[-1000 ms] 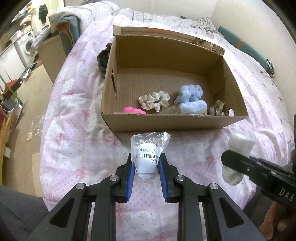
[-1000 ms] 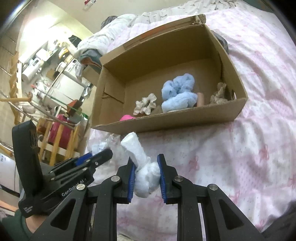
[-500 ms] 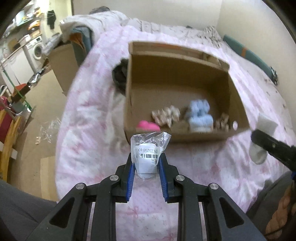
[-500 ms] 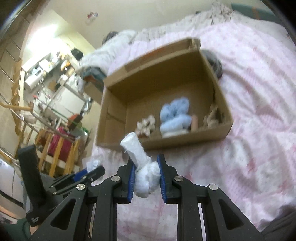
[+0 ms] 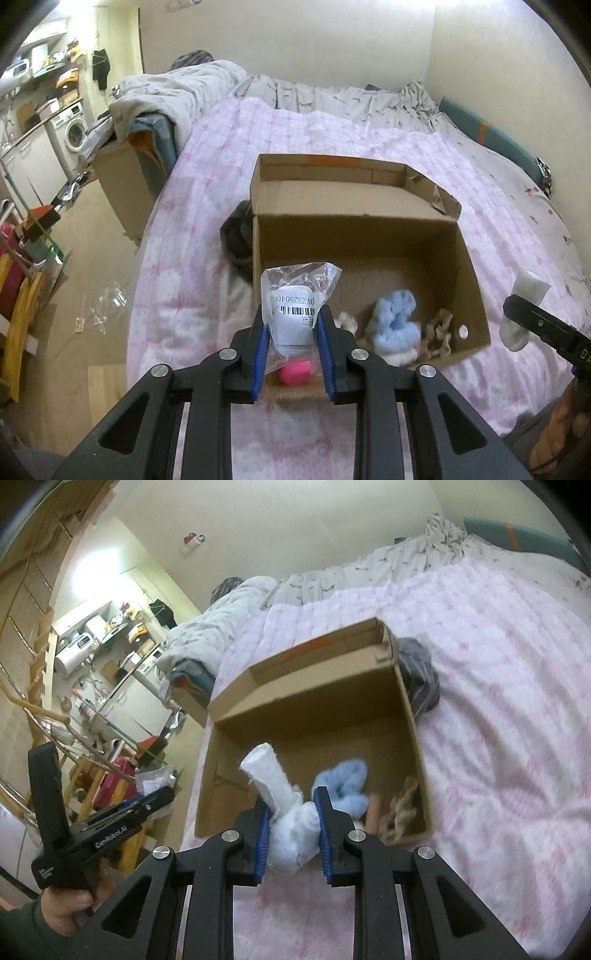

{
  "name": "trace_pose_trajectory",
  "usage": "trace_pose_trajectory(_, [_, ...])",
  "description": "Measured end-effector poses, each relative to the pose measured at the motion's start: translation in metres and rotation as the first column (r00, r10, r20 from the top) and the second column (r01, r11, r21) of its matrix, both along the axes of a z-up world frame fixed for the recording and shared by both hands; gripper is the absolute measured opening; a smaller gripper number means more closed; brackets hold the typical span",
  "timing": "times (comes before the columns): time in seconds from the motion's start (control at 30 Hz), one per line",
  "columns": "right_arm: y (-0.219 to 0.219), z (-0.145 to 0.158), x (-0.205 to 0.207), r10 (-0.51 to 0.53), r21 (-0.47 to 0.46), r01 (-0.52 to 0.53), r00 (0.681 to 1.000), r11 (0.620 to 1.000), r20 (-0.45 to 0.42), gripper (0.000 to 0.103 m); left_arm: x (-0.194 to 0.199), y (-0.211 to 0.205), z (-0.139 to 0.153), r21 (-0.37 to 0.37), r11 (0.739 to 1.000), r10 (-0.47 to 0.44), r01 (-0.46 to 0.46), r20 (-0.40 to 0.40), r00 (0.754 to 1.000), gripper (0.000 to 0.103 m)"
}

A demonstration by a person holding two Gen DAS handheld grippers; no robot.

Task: Organize soft objects
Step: 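Carry the packet and white cloth over the box and lower them inside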

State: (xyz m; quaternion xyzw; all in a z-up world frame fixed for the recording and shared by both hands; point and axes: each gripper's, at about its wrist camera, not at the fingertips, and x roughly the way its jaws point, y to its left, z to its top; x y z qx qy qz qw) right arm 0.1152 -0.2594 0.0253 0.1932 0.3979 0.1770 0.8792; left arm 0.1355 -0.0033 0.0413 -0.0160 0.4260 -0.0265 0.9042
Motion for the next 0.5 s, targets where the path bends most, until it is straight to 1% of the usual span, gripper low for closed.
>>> trace_pose_trajectory(0.2, [-0.002, -0.006, 0.028, -0.014, -0.034, 0.013, 1.000, 0.999, -0.009, 0.025, 0.026, -0.009, -0.014, 0.001, 1.000, -0.016, 0.016, -0.025, 1.000, 0.022])
trace_pose_trajectory(0.4, [-0.006, -0.036, 0.046, -0.043, -0.044, 0.040, 0.997, 0.998, -0.064, 0.025, 0.037, -0.014, -0.036, -0.006, 1.000, -0.024, 0.024, -0.056, 0.998, 0.022])
trace_pose_trajectory(0.5, [-0.003, -0.047, 0.050, -0.037, -0.050, 0.033, 0.995, 0.998, -0.088, 0.025, 0.040, -0.017, -0.045, 0.002, 0.999, -0.033, 0.033, -0.070, 0.997, 0.022])
